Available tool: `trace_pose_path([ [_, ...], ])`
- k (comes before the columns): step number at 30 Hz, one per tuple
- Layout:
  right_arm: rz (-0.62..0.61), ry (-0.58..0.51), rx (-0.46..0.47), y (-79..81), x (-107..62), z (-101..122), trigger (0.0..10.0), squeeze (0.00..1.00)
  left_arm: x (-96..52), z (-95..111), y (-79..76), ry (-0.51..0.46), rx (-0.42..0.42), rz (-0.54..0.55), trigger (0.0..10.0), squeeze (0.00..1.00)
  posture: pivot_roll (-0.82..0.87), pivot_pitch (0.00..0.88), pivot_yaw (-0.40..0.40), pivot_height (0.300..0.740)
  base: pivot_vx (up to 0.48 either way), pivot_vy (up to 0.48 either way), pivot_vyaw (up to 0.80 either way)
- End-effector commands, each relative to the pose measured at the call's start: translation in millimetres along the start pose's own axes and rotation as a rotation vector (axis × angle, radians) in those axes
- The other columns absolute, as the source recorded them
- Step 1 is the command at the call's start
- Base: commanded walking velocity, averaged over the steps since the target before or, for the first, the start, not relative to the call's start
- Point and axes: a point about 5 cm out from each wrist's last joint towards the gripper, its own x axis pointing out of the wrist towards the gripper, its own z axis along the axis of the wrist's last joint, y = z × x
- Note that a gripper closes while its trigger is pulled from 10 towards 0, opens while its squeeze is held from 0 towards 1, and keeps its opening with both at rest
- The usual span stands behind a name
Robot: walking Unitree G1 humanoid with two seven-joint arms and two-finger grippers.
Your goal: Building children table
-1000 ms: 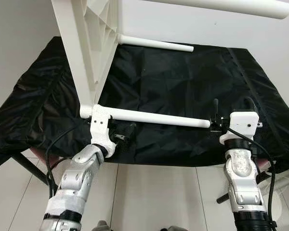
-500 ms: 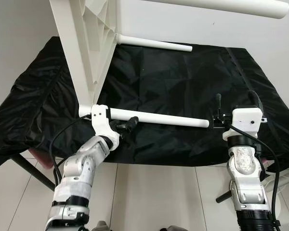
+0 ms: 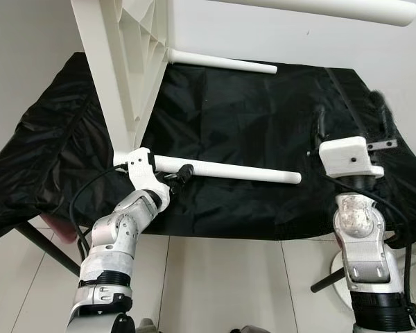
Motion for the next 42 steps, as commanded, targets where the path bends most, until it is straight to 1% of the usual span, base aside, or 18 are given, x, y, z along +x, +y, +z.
trace_pose_path([
  [1, -0.012, -0.044, -0.053, -4.4, 3.9, 6.3, 10.0, 0.0, -0.4, -2.3, 4.9, 0.031, 0.0, 0.034, 10.0, 0.0, 0.03, 0.023, 0.0, 0.74, 0.0, 0.0, 0.0],
  [2, -0.012, -0.044, -0.053, -4.4, 3.9, 6.3, 10.0, 0.0, -0.4, -2.3, 4.9, 0.031, 0.0, 0.034, 10.0, 0.0, 0.03, 0.023, 0.0, 0.74, 0.0, 0.0, 0.0],
  [3, -0.004, -0.081, -0.104, -6.4, 6.4, 10.5, 10.0, 0.0, -3.5, -3.0, 10.3, 0.032, -0.005, 0.07, 10.0, 0.0, 0.03, 0.026, -0.001, 0.74, 0.0, 0.0, 0.0],
  [4, -0.004, -0.081, -0.104, -6.4, 6.4, 10.5, 10.0, 0.0, -3.5, -3.0, 10.3, 0.032, -0.005, 0.07, 10.0, 0.0, 0.03, 0.026, -0.001, 0.74, 0.0, 0.0, 0.0],
  [6, 0.01, -0.123, -0.151, -6.9, 10.5, 15.9, 10.0, 0.0, -6.4, -2.3, 16.4, 0.021, -0.017, 0.113, 10.0, 0.0, 0.03, 0.029, -0.005, 0.74, 0.0, 0.0, 0.0],
  [9, 0.015, -0.138, -0.165, -6.6, 12.2, 18.0, 10.0, 0.0, -7.3, -2.0, 18.3, 0.019, -0.022, 0.125, 10.0, 0.0, 0.03, 0.03, -0.006, 0.74, 0.0, 0.0, 0.0],
  [11, 0.03, -0.175, -0.176, -4.9, 20.3, 23.3, 10.0, 0.0, -9.6, -3.4, 26.8, 0.016, -0.049, 0.167, 10.0, 0.0, 0.03, 0.031, -0.008, 0.74, 0.0, 0.0, 0.0],
  [12, 0.03, -0.175, -0.176, -4.9, 20.3, 23.3, 10.0, 0.0, -9.6, -3.4, 26.8, 0.016, -0.049, 0.167, 10.0, 0.0, 0.03, 0.031, -0.008, 0.74, 0.0, 0.0, 0.0],
  [14, 0.062, -0.209, -0.181, -2.6, 30.1, 28.4, 10.0, 0.0, -10.9, -2.3, 33.0, 0.004, -0.062, 0.198, 10.0, 0.0, 0.04, 0.028, -0.013, 0.74, 0.0, 0.0, 0.0],
  [20, 0.108, -0.238, -0.2, -0.5, 37.9, 31.1, 10.0, 0.0, -12.8, -2.5, 34.3, 0.001, -0.063, 0.207, 10.0, 0.0, 0.05, 0.024, -0.023, 0.74, 0.0, 0.0, 0.0],
  [22, 0.148, -0.252, -0.207, -0.4, 46.2, 32.5, 10.0, 0.0, -15.4, -3.5, 36.9, 0.0, -0.06, 0.219, 10.0, 0.0, 0.05, 0.023, -0.037, 0.74, 0.0, 0.0, 0.0],
  [24, 0.163, -0.256, -0.21, -0.3, 49.2, 32.8, 10.0, 0.0, -16.3, -3.9, 38.0, -0.001, -0.059, 0.224, 10.0, 0.0, 0.05, 0.023, -0.037, 0.74, 0.0, 0.0, 0.0],
  [29, 0.245, -0.283, -0.23, 3.4, 68.0, 36.1, 10.0, 0.0, -15.8, -4.3, 36.0, -0.01, -0.058, 0.22, 10.0, 0.0, 0.06, 0.018, -0.05, 0.74, 0.0, 0.0, 0.0],
  [31, 0.255, -0.29, -0.229, 3.8, 70.3, 37.4, 10.0, 0.0, -15.7, -4.3, 35.2, -0.011, -0.058, 0.218, 10.0, 0.0, 0.06, 0.018, -0.05, 0.74, 0.0, 0.0, 0.0],
  [32, 0.272, -0.309, -0.23, 4.7, 77.3, 41.1, 10.0, 0.0, -15.3, -4.0, 32.9, -0.016, -0.06, 0.207, 10.0, 0.0, 0.06, 0.016, -0.05, 0.74, 0.0, 0.0, 0.0],
  [35, 0.297, -0.325, -0.246, 6.6, 83.7, 43.7, 10.0, 0.0, -15.0, -4.2, 31.9, -0.014, -0.055, 0.202, 10.0, 0.0, 0.06, 0.016, -0.051, 0.74, 0.0, 0.0, 0.0],
  [40, 0.316, -0.341, -0.256, 7.8, 91.1, 46.9, 10.0, 0.0, -15.0, -4.2, 31.2, -0.013, -0.052, 0.199, 10.0, 0.0, 0.05, 0.018, -0.052, 0.74, 0.0, 0.0, 0.0],
  [42, 0.343, -0.359, -0.269, 10.0, 102.3, 51.1, 10.0, 0.0, -15.1, -3.9, 30.2, -0.016, -0.051, 0.195, 10.0, 0.0, 0.05, 0.023, -0.055, 0.74, 0.0, 0.0, 0.0],
])
